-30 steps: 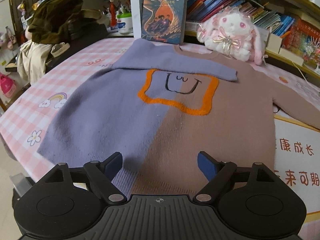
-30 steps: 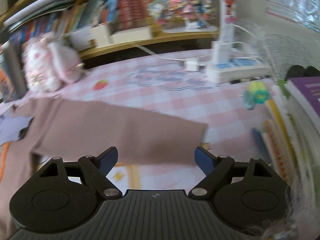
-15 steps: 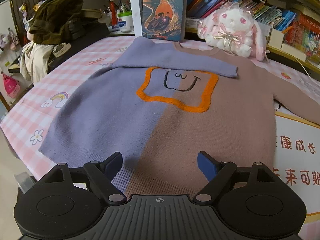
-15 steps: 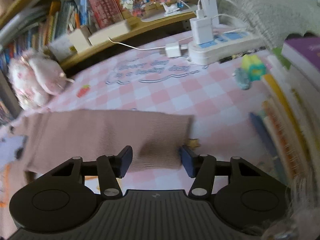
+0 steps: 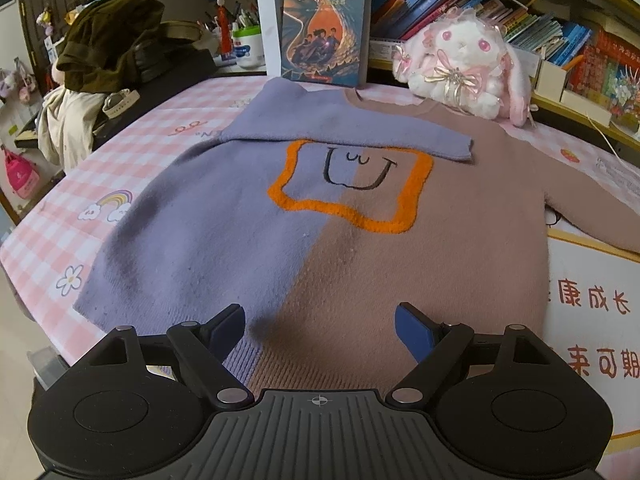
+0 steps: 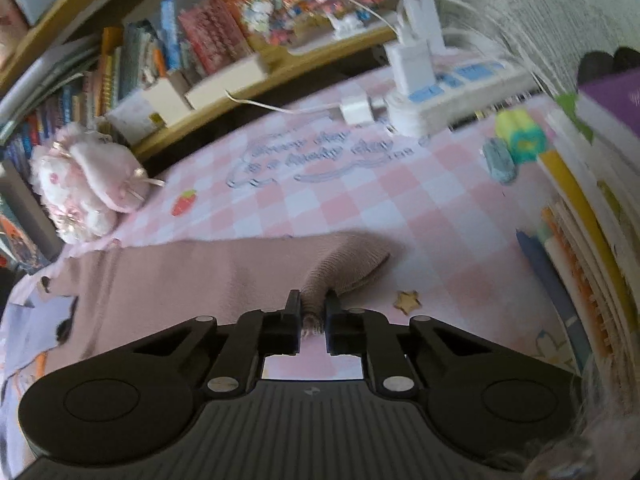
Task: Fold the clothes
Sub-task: 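Close the right tool on the pink sleeve cuff, then lift the pink sleeve with the right tool, lay it across the body, release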
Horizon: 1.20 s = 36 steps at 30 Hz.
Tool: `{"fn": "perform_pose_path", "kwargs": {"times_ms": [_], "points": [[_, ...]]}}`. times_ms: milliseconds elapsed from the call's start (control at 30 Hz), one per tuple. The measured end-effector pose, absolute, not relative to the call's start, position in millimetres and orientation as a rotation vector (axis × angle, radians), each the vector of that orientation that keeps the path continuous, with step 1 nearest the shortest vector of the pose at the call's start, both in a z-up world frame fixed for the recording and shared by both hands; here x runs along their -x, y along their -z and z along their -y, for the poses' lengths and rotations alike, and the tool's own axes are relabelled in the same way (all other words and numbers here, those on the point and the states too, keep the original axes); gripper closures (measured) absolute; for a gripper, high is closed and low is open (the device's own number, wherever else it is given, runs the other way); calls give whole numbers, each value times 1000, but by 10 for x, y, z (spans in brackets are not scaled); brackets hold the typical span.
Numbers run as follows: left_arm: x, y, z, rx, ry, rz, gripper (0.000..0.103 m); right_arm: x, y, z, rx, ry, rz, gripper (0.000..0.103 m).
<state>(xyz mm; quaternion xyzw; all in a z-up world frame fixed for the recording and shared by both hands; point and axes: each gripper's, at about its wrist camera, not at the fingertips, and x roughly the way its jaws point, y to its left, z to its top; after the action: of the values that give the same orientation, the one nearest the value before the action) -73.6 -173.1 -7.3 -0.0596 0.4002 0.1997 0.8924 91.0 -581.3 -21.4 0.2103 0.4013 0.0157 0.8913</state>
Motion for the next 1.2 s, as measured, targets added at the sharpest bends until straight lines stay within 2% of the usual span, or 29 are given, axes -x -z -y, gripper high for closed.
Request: {"fn": "perform_pose_path", "kwargs": {"times_ms": [533, 800, 1200], "points": [[767, 20, 1317, 147, -315, -741, 18, -931, -621, 5048, -442, -270, -726, 93], [684, -4, 732, 87, -125, -707, 18, -901, -995, 4096, -360, -315, -668, 94], [842, -152, -278, 15, -6, -652, 18, -1000, -1168, 2653, -279, -301, -618, 94]]}}
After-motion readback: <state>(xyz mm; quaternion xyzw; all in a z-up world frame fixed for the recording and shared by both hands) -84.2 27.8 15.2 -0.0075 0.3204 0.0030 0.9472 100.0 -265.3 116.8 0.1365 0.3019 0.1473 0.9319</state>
